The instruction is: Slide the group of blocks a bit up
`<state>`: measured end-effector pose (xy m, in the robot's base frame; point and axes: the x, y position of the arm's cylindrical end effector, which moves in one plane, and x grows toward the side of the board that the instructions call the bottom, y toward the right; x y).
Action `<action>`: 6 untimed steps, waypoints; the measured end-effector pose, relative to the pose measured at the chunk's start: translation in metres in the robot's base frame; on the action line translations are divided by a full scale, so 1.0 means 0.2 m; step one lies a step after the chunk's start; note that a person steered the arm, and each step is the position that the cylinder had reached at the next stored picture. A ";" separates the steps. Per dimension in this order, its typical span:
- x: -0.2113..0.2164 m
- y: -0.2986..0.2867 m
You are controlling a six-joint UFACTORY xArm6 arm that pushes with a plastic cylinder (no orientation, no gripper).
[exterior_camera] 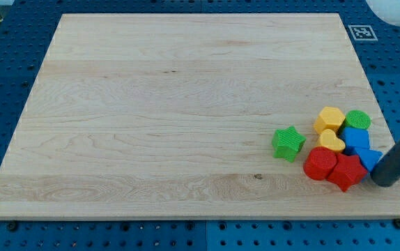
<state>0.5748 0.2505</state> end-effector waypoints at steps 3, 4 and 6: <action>0.20 0.03; 0.09 0.00; 0.03 -0.13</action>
